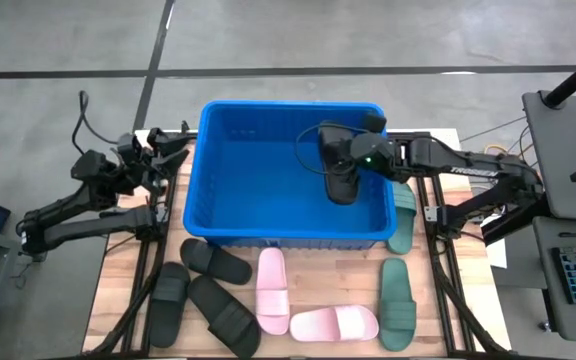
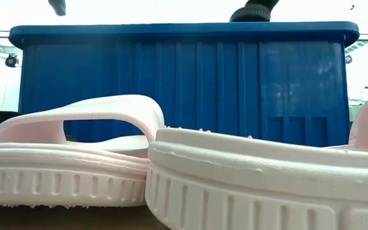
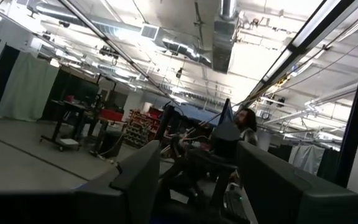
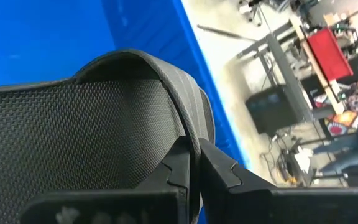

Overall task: Pick and place slides into bin
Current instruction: Put the black slide into the blue bin

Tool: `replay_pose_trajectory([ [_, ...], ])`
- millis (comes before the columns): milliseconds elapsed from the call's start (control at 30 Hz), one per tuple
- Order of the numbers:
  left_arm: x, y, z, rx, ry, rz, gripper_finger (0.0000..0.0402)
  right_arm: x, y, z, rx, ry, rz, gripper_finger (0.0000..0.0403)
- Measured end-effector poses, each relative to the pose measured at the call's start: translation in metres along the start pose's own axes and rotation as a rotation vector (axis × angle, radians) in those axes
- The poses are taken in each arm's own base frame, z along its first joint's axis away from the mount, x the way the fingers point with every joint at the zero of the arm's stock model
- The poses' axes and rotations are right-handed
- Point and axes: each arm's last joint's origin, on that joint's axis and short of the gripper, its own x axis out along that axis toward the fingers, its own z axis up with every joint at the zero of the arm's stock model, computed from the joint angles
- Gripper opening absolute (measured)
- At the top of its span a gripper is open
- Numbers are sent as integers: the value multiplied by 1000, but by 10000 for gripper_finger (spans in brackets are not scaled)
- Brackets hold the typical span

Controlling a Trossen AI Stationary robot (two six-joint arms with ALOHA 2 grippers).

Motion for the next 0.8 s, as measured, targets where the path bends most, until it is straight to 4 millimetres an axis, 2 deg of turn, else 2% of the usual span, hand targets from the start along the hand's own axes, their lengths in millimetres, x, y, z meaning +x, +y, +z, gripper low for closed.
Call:
replay_pose_trajectory([
  [233, 8, 2, -6, -1, 35, 14, 198, 21, 15, -17, -9, 55, -33, 8],
  [533, 10, 3, -8, -1, 46, 19, 198, 33, 27, -34, -37, 113, -44, 8],
  [800, 10, 3, -8, 0, 43, 27, 198, 46, 38, -44, -83, 94, -98, 8],
])
